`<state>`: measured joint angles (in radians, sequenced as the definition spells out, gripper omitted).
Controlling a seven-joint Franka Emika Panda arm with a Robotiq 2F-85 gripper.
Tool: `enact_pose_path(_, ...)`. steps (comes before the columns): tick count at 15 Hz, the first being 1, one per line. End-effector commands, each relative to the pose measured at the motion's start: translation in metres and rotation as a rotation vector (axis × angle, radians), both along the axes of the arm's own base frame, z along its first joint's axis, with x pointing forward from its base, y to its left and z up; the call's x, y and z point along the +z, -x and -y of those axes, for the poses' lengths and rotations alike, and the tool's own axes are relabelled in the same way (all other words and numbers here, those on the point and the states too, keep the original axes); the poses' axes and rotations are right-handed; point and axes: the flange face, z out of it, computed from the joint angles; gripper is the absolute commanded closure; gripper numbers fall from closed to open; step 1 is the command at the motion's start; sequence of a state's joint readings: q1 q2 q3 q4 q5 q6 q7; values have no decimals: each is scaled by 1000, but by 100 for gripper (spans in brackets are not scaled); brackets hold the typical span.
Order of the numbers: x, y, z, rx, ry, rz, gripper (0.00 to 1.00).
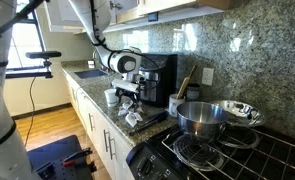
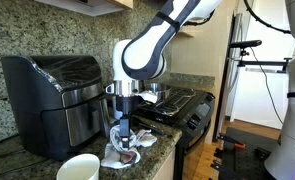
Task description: Use the towel to wipe the countertop
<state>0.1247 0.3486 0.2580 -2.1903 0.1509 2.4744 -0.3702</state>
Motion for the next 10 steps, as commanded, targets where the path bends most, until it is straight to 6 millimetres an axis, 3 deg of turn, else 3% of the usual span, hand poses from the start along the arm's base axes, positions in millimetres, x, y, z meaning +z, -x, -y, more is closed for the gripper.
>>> enact_pose_path(1,-2,-4,1,-5,3,12,0)
enact_pose_path(10,-4,-2,1,1,9,9,0)
